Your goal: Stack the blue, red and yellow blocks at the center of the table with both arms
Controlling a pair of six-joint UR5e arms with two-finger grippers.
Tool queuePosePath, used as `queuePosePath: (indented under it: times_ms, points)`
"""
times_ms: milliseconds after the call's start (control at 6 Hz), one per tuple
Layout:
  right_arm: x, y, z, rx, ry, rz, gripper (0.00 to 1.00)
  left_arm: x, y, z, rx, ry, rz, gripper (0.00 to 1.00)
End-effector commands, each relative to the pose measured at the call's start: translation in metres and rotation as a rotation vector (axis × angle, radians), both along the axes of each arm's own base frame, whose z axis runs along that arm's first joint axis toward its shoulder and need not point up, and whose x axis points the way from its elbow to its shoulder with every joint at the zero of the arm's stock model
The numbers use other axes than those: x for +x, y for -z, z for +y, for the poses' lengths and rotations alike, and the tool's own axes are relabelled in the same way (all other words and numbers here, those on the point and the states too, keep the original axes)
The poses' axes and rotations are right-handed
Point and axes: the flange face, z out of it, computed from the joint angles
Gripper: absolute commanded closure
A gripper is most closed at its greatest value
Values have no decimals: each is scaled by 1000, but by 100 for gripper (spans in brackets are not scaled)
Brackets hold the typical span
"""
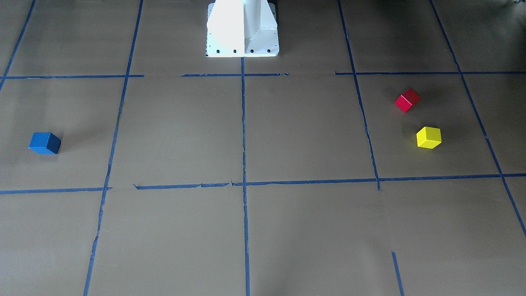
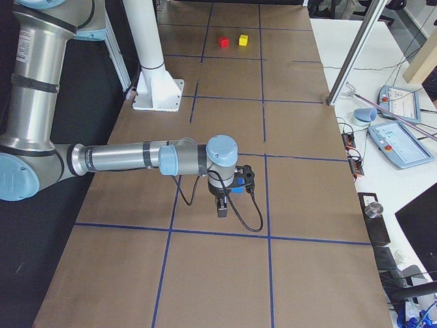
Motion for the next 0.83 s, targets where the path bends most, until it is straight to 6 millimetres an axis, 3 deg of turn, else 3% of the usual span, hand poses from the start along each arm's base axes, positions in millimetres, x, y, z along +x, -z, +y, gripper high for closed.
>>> queuePosePath:
  times_ms: [0, 667]
  points:
    - [0, -1, 1, -5, 0, -2, 0, -1, -5, 11, -21, 0, -7, 0]
    - [-6, 2, 1, -12, 5, -41, 0, -1, -2, 15, -8, 3, 1, 0]
